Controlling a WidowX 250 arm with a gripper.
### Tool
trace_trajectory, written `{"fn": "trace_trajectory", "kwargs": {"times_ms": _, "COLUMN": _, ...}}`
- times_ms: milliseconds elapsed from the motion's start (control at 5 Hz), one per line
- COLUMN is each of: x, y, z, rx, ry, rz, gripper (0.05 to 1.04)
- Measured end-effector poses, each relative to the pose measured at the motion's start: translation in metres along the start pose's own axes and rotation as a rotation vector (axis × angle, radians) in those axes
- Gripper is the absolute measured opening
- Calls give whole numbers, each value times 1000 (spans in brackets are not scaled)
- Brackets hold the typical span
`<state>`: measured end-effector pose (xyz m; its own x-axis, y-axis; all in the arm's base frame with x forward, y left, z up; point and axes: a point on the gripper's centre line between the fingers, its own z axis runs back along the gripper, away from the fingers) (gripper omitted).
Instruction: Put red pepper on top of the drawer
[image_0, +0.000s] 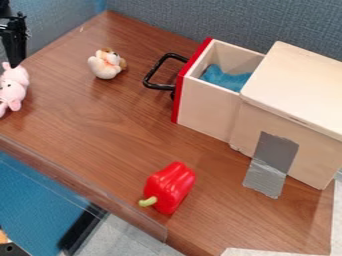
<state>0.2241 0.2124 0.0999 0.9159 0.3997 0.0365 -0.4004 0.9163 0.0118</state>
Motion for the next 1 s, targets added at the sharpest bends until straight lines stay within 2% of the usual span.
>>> {"fn": "trace_trajectory", "kwargs": {"times_ms": 200, "x": -3, "y": -2, "z": -9, "rx": -9, "ry": 24, "rz": -3, "gripper": 999}}
{"fn": "trace_trajectory", "kwargs": {"times_ms": 400, "x": -35, "y": -36, "z": -5, "rx": -1, "ry": 38, "rz": -94, "gripper": 999}}
{"fn": "trace_trajectory", "kwargs": {"times_ms": 600, "x": -72, "y": -75, "z": 12, "rx": 7, "ry": 7, "rz": -258, "gripper": 1000}}
{"fn": "trace_trajectory", "kwargs": {"times_ms": 800, "x": -104, "y": -112, "z": 18, "rx": -15, "ry": -13, "rz": -428, "gripper": 1000}}
{"fn": "trace_trajectory", "kwargs": {"times_ms": 1000, "x": -123, "y": -156, "z": 11, "rx": -37, "ry": -3, "rz": -513, "gripper": 999}}
